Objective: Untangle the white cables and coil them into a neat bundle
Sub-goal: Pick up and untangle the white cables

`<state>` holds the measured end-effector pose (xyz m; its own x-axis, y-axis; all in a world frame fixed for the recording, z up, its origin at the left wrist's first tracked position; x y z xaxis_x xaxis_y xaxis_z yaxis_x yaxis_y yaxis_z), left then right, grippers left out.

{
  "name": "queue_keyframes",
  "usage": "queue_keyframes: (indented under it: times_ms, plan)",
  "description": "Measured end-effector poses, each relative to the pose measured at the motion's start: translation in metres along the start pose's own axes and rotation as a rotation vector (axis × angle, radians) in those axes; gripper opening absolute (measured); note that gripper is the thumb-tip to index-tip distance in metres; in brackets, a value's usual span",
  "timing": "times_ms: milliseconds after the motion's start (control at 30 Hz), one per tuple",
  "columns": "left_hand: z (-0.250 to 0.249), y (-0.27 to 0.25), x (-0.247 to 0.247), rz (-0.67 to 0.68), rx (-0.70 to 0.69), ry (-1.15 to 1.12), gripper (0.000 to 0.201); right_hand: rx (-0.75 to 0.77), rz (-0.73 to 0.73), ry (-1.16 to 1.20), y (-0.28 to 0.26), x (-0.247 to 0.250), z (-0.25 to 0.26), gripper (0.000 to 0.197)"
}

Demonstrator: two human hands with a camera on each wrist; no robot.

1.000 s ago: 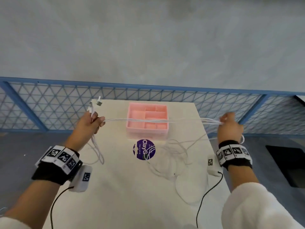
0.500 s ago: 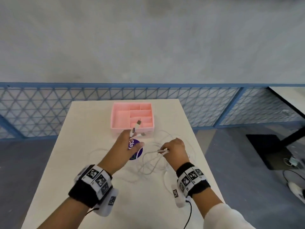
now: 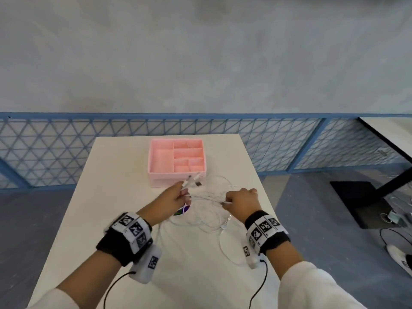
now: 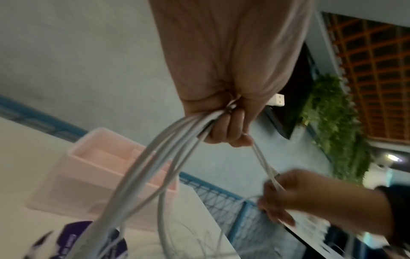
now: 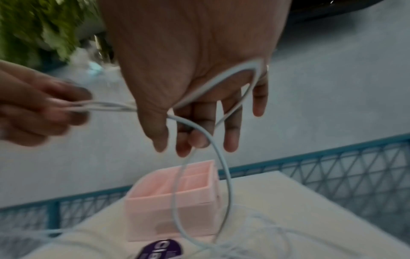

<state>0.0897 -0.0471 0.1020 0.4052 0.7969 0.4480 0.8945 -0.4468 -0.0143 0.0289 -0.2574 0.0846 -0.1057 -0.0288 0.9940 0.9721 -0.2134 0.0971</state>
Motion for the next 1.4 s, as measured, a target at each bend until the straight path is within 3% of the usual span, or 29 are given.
queue_keyframes:
  times_ms: [100,233,300,433,500,600,667,767,867,933,1000,1067,1133,1200,1267,1300,1333,1400]
  plan:
    - [0.013,0.000,0.033,-0.095,0.041,-0.053,0.017,-0.062,-0.010,-0.065,0.006,0.007,-0.025,0.022]
    - [0.030,0.002,0.064,-0.233,0.080,-0.084,0.026,-0.187,-0.053,-0.182,0.020,0.014,-0.053,0.033]
    - [0.032,-0.003,0.064,-0.217,0.093,-0.116,0.034,-0.217,-0.053,-0.240,0.017,0.015,-0.067,0.033]
    - [0.026,-0.002,0.057,-0.236,0.072,-0.133,0.032,-0.158,0.224,-0.334,0.009,0.007,-0.070,0.040]
    - [0.023,0.010,0.067,-0.309,0.090,-0.203,0.031,-0.185,0.172,-0.186,0.007,0.001,-0.063,0.036]
    - [0.045,0.020,0.104,-0.533,0.234,-0.382,0.036,-0.090,-0.225,0.071,0.007,0.001,-0.059,0.021]
    - [0.070,0.026,0.132,-0.743,0.371,-0.484,0.039,-0.131,-0.354,0.095,0.012,0.010,-0.071,0.018]
    - [0.104,0.024,0.147,-0.964,0.535,-0.454,0.038,-0.311,-0.239,0.210,0.022,0.008,-0.093,0.019]
    - [0.145,0.022,0.143,-1.069,0.588,-0.385,0.033,-0.490,-0.184,0.808,0.029,0.009,-0.084,0.016]
    - [0.163,0.021,0.150,-1.073,0.593,-0.334,0.029,-0.464,-0.346,0.946,0.031,0.030,-0.074,0.014]
    - [0.167,0.018,0.159,-1.062,0.607,-0.241,0.022,-0.246,-0.538,0.701,0.030,0.058,-0.067,0.012]
    - [0.155,0.007,0.163,-1.014,0.641,0.005,0.005,0.045,-0.659,0.308,0.028,0.071,-0.059,0.026]
    - [0.141,-0.001,0.162,-0.978,0.634,0.247,0.026,0.237,-0.654,0.168,0.025,0.065,-0.047,0.035]
    - [0.116,-0.006,0.157,-1.053,0.530,0.326,0.031,0.254,-0.617,0.208,0.022,0.056,-0.031,0.033]
    - [0.087,-0.005,0.139,-0.959,0.334,0.313,0.023,0.200,-0.573,0.292,0.017,0.046,-0.012,0.024]
    - [0.065,-0.005,0.124,-0.937,0.177,0.276,0.023,0.167,-0.533,0.353,0.014,0.041,-0.001,0.021]
    - [0.042,-0.007,0.110,-0.912,0.114,0.217,0.028,0.134,-0.471,0.433,0.011,0.035,0.011,0.020]
    - [0.006,-0.011,0.067,-0.629,0.060,0.138,0.034,0.082,-0.383,0.570,0.007,0.028,0.034,0.019]
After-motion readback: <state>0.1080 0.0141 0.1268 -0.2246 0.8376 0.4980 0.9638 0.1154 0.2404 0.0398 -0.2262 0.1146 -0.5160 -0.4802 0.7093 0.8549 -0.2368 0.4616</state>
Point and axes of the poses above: each hand's wrist, its own y-axis towards the middle knuckle, its own x-axis out of the back of the hand, z = x × y, the point moved 2 cm from there along y, towards the middle knuckle, and after that the axes turned 15 degrees about -z, right-handed, at the moved point
